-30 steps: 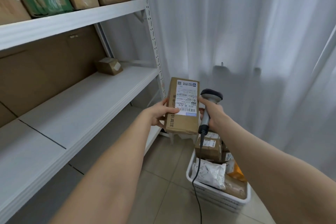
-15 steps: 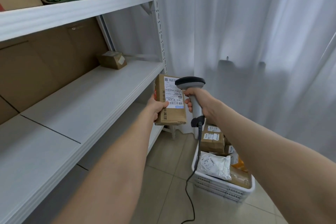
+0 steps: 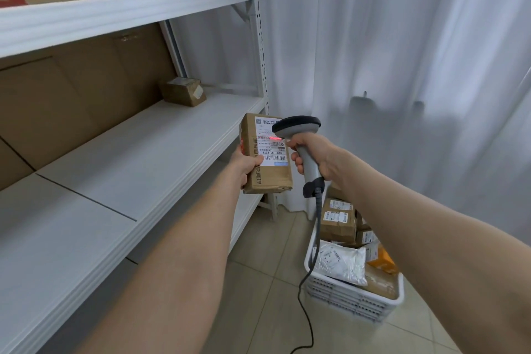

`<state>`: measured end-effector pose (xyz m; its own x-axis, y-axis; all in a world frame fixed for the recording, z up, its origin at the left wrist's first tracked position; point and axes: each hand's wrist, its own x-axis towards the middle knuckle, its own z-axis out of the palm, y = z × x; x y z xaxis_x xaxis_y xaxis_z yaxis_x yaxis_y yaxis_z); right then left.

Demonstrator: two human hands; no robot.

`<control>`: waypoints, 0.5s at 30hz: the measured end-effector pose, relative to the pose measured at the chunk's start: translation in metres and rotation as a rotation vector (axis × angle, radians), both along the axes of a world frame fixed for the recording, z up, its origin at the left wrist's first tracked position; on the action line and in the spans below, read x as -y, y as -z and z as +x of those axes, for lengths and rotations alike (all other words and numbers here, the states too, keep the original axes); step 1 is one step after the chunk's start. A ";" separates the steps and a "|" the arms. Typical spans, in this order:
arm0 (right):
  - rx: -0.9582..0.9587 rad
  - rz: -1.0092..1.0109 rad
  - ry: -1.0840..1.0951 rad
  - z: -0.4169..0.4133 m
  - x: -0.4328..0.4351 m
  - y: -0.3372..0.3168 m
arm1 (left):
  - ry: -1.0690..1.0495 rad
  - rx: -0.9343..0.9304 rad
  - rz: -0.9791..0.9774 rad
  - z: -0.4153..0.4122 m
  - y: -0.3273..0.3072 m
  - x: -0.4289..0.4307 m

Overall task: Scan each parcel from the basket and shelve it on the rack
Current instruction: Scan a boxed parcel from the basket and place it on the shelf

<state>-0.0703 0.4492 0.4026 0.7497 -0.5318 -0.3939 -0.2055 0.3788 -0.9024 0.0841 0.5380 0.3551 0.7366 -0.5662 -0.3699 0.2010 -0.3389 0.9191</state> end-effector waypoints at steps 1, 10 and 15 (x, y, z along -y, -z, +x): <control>0.000 -0.001 -0.003 0.001 -0.001 -0.001 | -0.002 0.002 -0.001 0.002 0.000 -0.001; -0.003 -0.034 -0.049 0.009 -0.008 -0.013 | -0.032 0.026 -0.010 0.015 -0.001 -0.008; 0.013 -0.013 -0.049 0.017 -0.013 -0.014 | -0.022 0.020 -0.027 0.021 -0.004 -0.012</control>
